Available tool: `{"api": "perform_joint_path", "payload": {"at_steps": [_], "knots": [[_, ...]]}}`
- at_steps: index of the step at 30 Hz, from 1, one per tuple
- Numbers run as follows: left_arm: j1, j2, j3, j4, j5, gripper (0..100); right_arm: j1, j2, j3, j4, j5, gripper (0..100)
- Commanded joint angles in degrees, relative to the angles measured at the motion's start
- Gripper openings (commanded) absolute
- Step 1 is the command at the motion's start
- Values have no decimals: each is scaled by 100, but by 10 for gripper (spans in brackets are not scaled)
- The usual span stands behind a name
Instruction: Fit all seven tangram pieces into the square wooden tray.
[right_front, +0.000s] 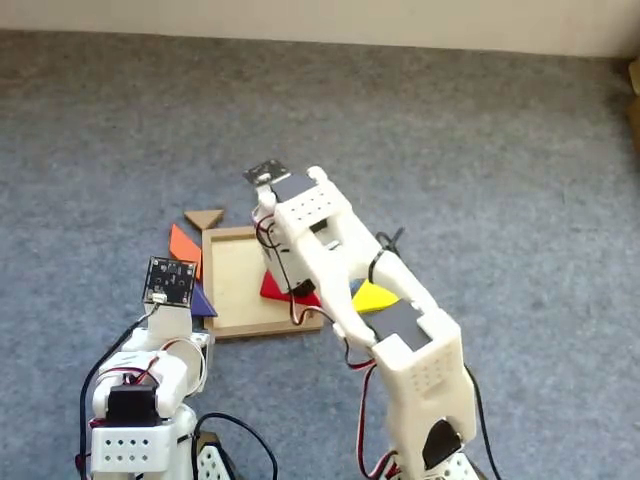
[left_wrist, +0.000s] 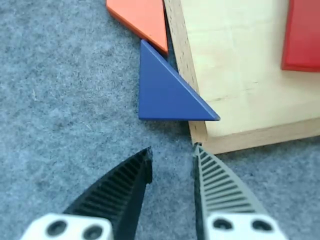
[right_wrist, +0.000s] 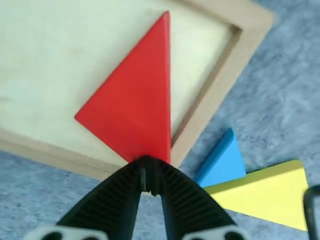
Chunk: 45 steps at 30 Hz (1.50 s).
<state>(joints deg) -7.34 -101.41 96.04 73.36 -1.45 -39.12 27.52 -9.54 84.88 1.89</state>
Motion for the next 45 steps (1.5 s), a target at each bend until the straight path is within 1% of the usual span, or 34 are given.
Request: {"api": "perform_joint_path", "payload": {"at_steps": [1,13,24,31,33,36,39,42,45], "knots": [[75,-312,119,26,-26,140,-171,-215,13,-75,18,5],[75,-312,119,26,-26,140,-303,-242,4,-48,9,5],[75,-312,119,26,-26,140,-251,-259,-31,-154,9,5],[75,-312,119,26,-26,140,-242,-242,-488,-251,9,5],[75,-312,119,26,-26,140,-242,-242,-567,-435,9,5],[75,-312,119,26,-26,140,-242,-198,-532,-1051,9,5],[75,-312,119,26,-26,140,-242,-119,-101,-1508,9,5],[75,-312,119,26,-26,140,-233,-48,136,-1604,9,5],[75,-312,119,26,-26,140,-66,48,154,-1578,9,5]]}}
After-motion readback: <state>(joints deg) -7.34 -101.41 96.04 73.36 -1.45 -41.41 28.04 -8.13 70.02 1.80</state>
